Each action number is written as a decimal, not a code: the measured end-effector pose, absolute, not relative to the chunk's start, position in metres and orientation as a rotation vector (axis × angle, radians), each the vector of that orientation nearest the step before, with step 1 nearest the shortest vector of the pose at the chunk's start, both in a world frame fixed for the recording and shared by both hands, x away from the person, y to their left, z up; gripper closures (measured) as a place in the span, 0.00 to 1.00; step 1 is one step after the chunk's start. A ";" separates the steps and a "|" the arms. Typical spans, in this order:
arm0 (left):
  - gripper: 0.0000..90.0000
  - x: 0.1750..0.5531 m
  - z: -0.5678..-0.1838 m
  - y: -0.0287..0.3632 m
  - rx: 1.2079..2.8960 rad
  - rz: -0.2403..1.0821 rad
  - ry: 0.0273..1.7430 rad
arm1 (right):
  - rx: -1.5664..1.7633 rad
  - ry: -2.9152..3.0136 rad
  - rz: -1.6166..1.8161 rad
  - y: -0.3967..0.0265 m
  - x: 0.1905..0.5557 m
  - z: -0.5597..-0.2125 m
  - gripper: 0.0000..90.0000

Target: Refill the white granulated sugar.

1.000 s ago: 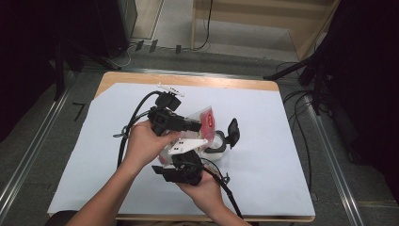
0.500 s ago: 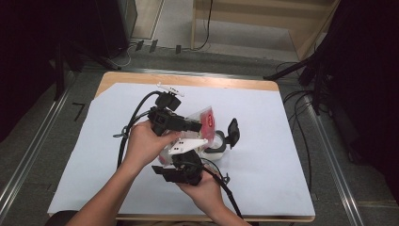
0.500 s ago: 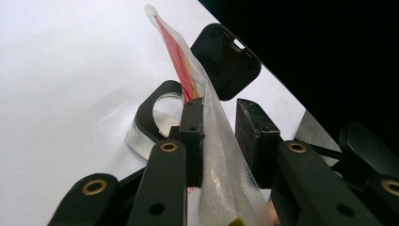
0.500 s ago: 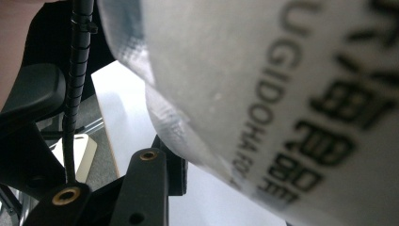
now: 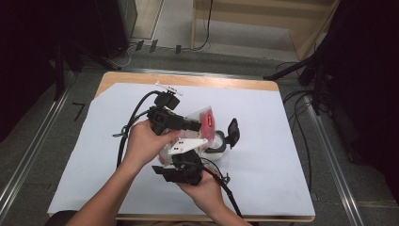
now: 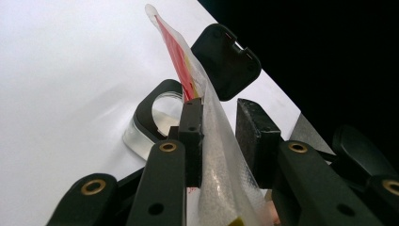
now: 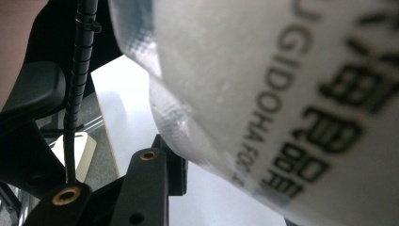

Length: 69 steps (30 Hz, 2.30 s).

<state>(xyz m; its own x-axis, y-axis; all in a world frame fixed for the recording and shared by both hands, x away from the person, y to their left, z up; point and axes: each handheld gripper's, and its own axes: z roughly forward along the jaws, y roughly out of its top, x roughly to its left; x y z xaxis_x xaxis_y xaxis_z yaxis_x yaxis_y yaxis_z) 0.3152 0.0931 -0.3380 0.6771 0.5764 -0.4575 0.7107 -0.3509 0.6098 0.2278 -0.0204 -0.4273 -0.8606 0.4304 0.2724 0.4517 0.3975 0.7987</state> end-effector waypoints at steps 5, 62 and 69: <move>0.81 0.317 -0.339 0.095 2.047 -0.223 1.001 | -0.821 -2.613 -1.494 -0.020 0.227 -0.427 0.71; 0.81 0.326 -0.340 0.095 2.057 -0.282 1.014 | -0.806 -2.657 -1.453 -0.020 0.231 -0.424 0.71; 0.80 0.326 -0.341 0.094 2.053 -0.280 1.013 | -0.806 -2.657 -1.454 -0.020 0.231 -0.425 0.71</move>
<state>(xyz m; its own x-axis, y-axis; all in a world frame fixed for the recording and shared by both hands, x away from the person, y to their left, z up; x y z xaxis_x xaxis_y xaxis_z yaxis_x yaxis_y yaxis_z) 0.3265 0.0943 -0.3409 0.6528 0.5637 -0.5061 0.7435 -0.3489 0.5705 0.2307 -0.0203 -0.4245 -0.8677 0.4328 0.2445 0.4393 0.4373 0.7847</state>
